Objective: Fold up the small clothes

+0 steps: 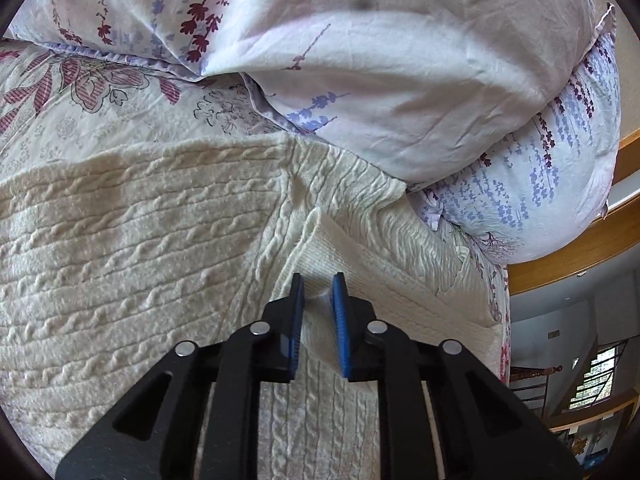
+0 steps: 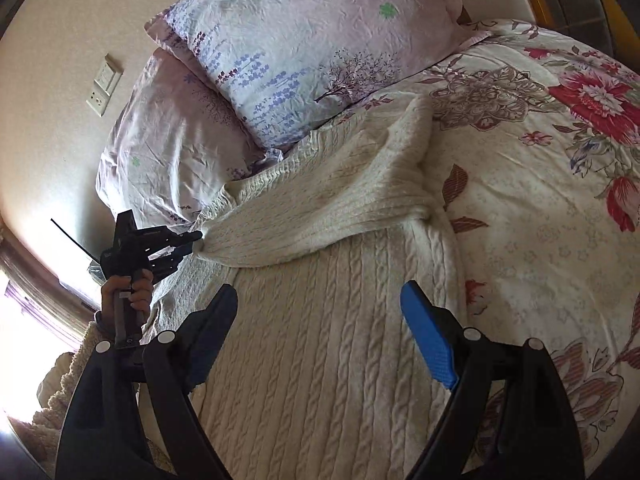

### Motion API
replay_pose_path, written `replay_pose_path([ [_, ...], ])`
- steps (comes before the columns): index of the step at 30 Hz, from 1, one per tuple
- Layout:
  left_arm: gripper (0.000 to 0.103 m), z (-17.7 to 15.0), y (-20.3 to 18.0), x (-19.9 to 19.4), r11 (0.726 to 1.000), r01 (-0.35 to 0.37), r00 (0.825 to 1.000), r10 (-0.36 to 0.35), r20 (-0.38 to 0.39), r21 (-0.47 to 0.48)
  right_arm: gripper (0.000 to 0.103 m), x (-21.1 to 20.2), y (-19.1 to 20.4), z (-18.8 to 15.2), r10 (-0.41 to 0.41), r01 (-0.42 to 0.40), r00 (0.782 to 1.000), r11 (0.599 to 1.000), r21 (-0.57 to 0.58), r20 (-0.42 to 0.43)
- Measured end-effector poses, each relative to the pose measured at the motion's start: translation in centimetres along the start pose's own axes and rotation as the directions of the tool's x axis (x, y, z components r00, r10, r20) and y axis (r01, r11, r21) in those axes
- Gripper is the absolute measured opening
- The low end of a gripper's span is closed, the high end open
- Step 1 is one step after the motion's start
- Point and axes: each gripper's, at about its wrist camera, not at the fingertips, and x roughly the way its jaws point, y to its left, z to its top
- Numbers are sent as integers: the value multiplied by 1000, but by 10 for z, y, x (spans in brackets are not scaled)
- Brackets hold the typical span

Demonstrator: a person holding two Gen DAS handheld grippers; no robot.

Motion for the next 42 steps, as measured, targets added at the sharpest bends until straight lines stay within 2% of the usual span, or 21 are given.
replay_pose_path([
  [3,6,-4,1,-5,999,-28,1000,28,-1,15,85,2,-2,-2,3,-2,1000,1000,15,-6],
  [5,13,-8,2,-14,998,-54,999,54,1,31,85,2,0,-2,10,-10,1000,1000,7,-3],
  [6,39,-10,4,-19,997,-72,997,72,-4,25,85,2,2,-2,13,-13,1000,1000,-1,-1],
  [7,53,-13,6,-23,998,-55,999,55,-1,3,86,2,4,-2,13,-13,1000,1000,-9,-1],
  [9,55,-16,6,-26,999,-34,999,34,-7,-20,86,5,6,-1,19,-19,1000,1000,-15,-4],
  [12,51,-16,2,-21,999,-45,999,45,-2,-2,86,9,8,-2,27,-27,1000,1000,-13,-11],
  [15,21,-11,2,-8,999,-4,1000,3,-14,-37,86,9,11,-6,24,-25,1000,1000,-19,-9],
  [17,13,-8,0,-1,999,12,1000,-13,-7,-47,86,5,11,-8,13,-13,1000,1000,-26,1],
  [18,6,-7,-2,1,999,9,1000,-8,7,-33,86,3,11,-8,10,-10,1000,1000,-24,6],
  [23,5,-3,-7,-23,999,20,988,-27,155,47,86,-6,5,-6,-1,1,1000,1000,-11,31],
  [25,5,-1,-3,-33,998,-14,980,1,198,62,86,-6,4,-6,-5,6,999,1000,-10,32],
  [27,5,-1,5,-29,996,-70,982,57,181,62,86,-3,2,-6,-2,2,999,1000,3,33],
  [30,5,-9,13,-16,994,-82,990,73,123,72,86,3,-11,3,97,-100,995,990,101,33],
  [32,6,-14,10,-15,992,-84,989,72,130,89,86,11,-24,12,192,-199,980,955,221,52],
  [34,6,-15,6,-16,992,-81,989,68,135,96,86,24,-37,21,234,-238,971,910,340,53],
  [36,6,-14,6,-17,994,-71,989,58,135,89,86,37,-42,28,209,-204,977,891,405,34],
  [40,6,-14,9,-19,996,-61,990,51,133,73,93,47,-39,39,168,-179,984,869,461,64],
  [42,6,-15,10,-19,996,-53,990,44,132,67,93,51,-37,41,153,-167,986,861,480,68],
])
